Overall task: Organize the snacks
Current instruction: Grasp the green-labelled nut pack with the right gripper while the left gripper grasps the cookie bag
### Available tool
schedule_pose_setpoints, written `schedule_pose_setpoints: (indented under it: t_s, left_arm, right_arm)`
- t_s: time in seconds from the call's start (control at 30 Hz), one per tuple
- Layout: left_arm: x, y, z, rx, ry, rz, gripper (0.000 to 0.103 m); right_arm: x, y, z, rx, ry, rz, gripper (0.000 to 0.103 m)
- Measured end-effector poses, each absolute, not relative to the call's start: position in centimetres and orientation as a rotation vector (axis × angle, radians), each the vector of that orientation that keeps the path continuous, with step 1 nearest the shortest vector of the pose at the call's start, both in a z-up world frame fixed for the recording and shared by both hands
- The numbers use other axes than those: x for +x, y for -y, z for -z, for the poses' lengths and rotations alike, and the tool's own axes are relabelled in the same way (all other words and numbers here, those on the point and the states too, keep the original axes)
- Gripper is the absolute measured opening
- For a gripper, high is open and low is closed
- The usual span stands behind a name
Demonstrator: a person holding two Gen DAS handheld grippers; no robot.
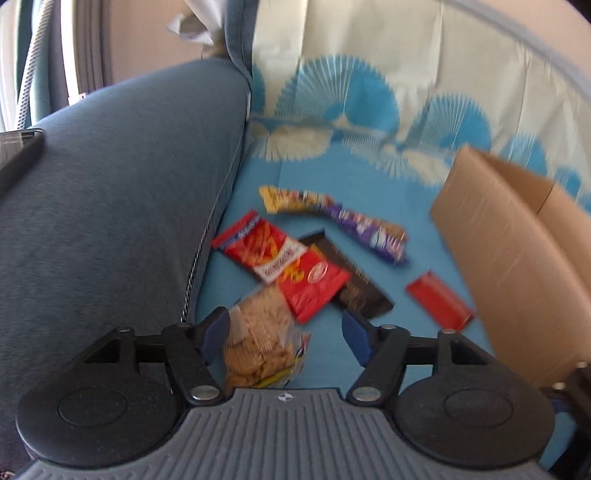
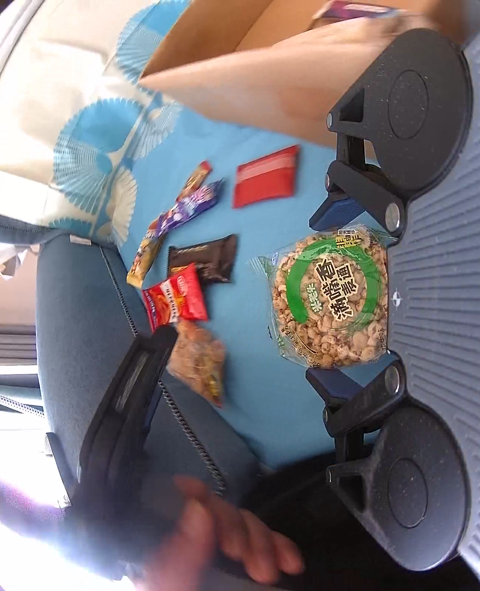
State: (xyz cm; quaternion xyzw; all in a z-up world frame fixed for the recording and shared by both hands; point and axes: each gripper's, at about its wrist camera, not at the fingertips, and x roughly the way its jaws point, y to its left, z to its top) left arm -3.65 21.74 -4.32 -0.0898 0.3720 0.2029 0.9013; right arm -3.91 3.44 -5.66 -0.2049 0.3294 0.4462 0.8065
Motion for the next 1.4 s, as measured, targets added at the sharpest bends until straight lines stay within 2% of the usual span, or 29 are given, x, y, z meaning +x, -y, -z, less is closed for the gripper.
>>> schedule_pose_setpoints:
  t_s: [0.3, 0.37, 0.43, 0.63, 0.73, 0.87, 0.97, 1.4]
  left_arm:
    - [-0.5, -22.1, 7.3, -0.127, -0.967, -0.489, 0.075]
    - [-0.4, -22.2, 7.4, -0.121, -0.975, -0.512, 0.058]
    - [-0.7, -22.3, 7.3, -0.137, -0.962, -0.504, 0.050]
    - [-2.4, -21.4, 5.8, -0.119, -0.876, -0.469, 0.047]
    - [-3.7, -20.5, 4.9, -0.127, -0.861, -0.364, 0.048]
    - [-4.4, -20.0, 5.5, -0.219, -0.998, -0.163, 0.048]
    - [-4.3, -19.7, 5.6, -0.219, -1.030, -0.141, 0.051]
    - [-3.3, -20.8, 7.3, -0.325, -1.075, -0.145, 0.074]
  right_arm:
    - [-3.9, -2.4, 8.6, -0.343, -0.745, -0.903, 0.081]
    - [-4.1, -2.5, 8.8, -0.345, -0.729, -0.905, 0.081]
    - [-4.0, -2.5, 8.8, -0.323, -0.735, -0.904, 0.081]
    - [-3.5, -2.1, 8.5, -0.302, -0.731, -0.894, 0.081]
    - [-3.3, -1.9, 8.3, -0.287, -0.732, -0.892, 0.081]
    - [-3.4, -1.8, 8.2, -0.292, -0.721, -0.898, 0.081]
    - [-3.5, -1.9, 8.4, -0.306, -0.717, -0.902, 0.081]
    - [-3.7, -2.1, 8.5, -0.327, -0.718, -0.902, 0.082]
